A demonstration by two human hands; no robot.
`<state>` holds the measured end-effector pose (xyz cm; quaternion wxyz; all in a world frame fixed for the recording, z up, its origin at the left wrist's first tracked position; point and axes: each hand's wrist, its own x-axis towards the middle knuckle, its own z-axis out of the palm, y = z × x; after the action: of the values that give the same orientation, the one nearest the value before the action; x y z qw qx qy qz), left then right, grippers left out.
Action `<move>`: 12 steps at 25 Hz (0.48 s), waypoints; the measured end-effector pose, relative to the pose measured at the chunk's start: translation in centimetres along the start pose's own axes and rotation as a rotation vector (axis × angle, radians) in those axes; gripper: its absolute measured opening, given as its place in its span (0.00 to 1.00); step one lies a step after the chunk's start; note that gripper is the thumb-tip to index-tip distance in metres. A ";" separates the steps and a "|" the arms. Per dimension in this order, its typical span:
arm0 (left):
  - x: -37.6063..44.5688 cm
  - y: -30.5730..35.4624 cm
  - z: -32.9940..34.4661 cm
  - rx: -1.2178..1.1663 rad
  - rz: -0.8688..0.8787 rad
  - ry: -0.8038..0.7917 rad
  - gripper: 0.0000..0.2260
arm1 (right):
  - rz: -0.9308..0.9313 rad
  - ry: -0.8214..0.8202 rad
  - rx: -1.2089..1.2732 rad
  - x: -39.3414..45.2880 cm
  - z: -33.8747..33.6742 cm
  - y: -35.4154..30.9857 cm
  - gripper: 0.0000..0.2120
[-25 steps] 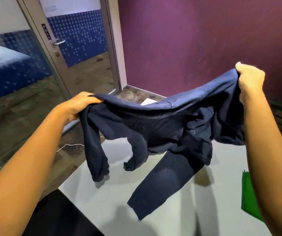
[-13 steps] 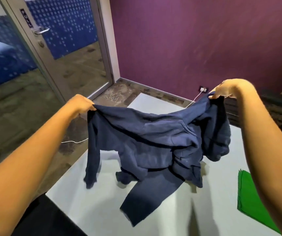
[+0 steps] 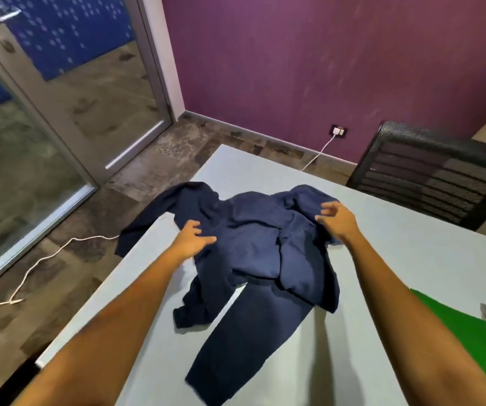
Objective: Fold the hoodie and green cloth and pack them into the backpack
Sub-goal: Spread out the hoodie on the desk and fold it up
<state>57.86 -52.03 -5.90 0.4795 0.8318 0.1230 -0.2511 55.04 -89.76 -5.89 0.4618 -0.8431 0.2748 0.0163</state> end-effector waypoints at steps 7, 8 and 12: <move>-3.2 -4.0 6.4 0.187 -0.223 0.377 0.42 | 0.119 0.219 0.009 -9.9 4.3 8.0 0.30; -3.8 -3.9 6.9 0.179 -0.238 0.372 0.46 | 0.108 0.265 -0.039 -11.4 5.0 7.9 0.37; -6.1 -4.2 8.7 0.252 -0.128 0.378 0.42 | 0.008 0.425 -0.262 -15.8 7.4 6.5 0.51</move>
<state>48.19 -57.13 -9.34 0.3232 0.9079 0.2307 -0.1340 40.21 -79.57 -10.73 0.2804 -0.8792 0.3646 -0.1240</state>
